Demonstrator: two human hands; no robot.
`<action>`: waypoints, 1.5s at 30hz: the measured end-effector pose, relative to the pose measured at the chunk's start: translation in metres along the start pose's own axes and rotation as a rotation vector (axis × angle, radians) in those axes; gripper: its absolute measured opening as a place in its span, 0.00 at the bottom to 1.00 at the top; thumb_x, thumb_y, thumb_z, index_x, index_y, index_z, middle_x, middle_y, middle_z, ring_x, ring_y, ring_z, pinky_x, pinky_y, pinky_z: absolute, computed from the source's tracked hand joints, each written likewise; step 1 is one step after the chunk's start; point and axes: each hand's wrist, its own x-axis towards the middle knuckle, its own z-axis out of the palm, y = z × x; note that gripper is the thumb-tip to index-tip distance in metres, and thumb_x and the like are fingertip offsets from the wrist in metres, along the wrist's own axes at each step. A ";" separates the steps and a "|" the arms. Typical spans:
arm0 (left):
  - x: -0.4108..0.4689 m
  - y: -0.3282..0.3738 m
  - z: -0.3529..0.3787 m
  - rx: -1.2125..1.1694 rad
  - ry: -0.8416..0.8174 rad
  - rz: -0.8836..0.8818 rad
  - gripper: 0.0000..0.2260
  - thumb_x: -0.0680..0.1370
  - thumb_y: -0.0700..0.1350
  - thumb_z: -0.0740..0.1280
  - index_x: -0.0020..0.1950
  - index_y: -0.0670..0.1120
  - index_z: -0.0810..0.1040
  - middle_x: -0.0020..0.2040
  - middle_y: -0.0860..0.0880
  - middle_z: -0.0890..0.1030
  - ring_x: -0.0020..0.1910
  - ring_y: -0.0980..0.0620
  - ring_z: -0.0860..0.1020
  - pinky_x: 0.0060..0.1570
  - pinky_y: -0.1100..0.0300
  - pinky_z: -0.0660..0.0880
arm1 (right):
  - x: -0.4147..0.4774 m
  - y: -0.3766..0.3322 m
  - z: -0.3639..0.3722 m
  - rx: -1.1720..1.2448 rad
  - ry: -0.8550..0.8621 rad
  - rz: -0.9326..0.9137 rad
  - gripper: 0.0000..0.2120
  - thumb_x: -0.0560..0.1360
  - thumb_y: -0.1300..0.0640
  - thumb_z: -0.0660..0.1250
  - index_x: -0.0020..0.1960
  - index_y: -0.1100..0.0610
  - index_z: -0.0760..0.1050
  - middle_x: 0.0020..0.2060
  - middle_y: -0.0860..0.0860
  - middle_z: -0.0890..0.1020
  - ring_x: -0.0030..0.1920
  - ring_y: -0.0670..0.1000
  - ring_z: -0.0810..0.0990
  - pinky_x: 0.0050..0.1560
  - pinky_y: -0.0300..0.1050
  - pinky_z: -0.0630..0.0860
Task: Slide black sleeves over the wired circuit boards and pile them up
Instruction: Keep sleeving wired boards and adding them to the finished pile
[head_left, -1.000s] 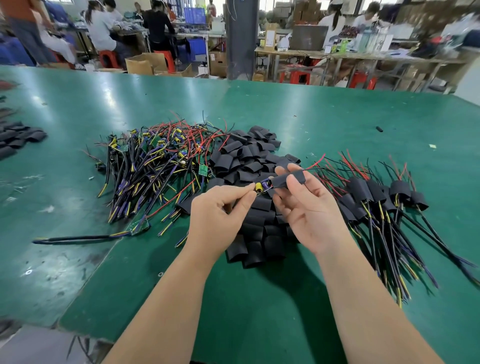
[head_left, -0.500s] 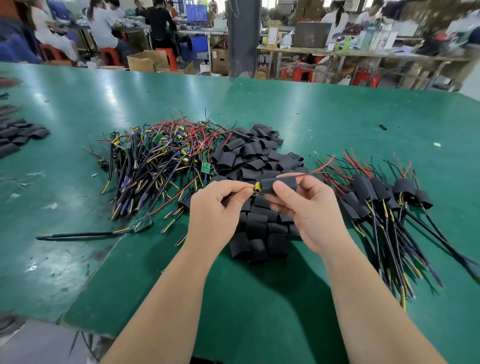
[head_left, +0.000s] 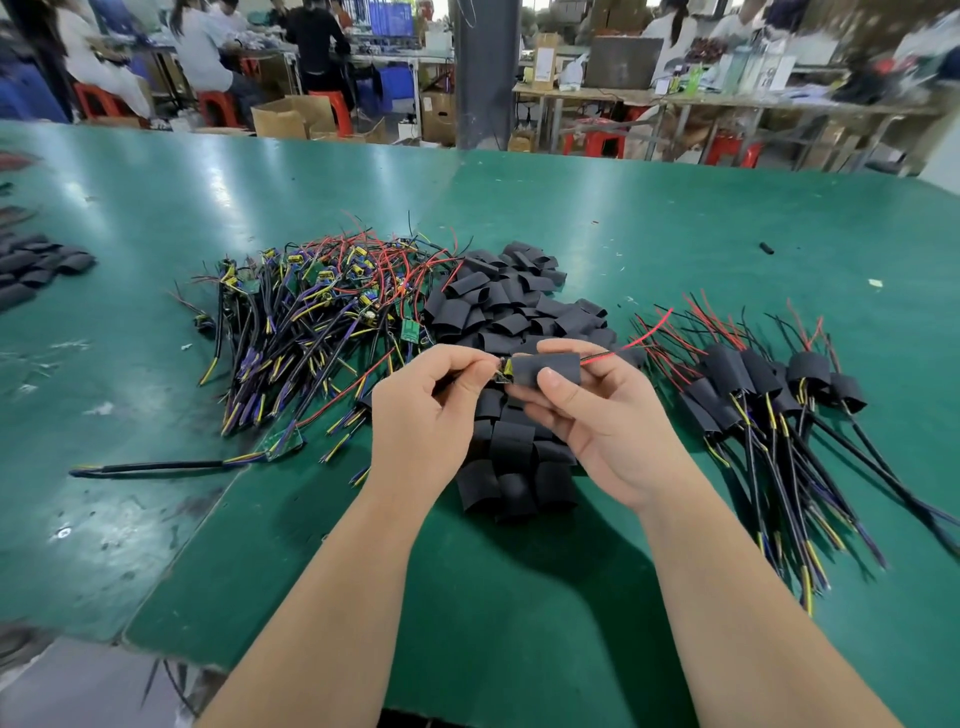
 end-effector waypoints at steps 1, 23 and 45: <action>0.000 0.000 0.000 -0.010 0.004 -0.013 0.06 0.77 0.39 0.68 0.45 0.49 0.81 0.40 0.62 0.80 0.42 0.65 0.78 0.43 0.74 0.70 | 0.000 0.000 0.000 0.019 -0.014 0.001 0.15 0.67 0.65 0.68 0.53 0.59 0.74 0.45 0.54 0.86 0.44 0.54 0.85 0.43 0.41 0.80; 0.001 0.007 -0.001 -0.148 -0.089 -0.062 0.09 0.75 0.39 0.71 0.42 0.54 0.80 0.36 0.62 0.81 0.36 0.64 0.77 0.39 0.74 0.70 | 0.003 0.001 0.001 0.110 0.161 0.134 0.16 0.66 0.49 0.70 0.48 0.60 0.79 0.40 0.55 0.86 0.39 0.49 0.86 0.33 0.36 0.79; 0.001 0.001 0.000 -0.121 -0.129 -0.092 0.08 0.73 0.39 0.72 0.39 0.52 0.81 0.36 0.54 0.82 0.34 0.58 0.77 0.37 0.67 0.73 | 0.003 0.003 -0.002 0.073 0.213 0.167 0.10 0.68 0.48 0.71 0.38 0.54 0.86 0.42 0.55 0.86 0.40 0.48 0.86 0.34 0.34 0.78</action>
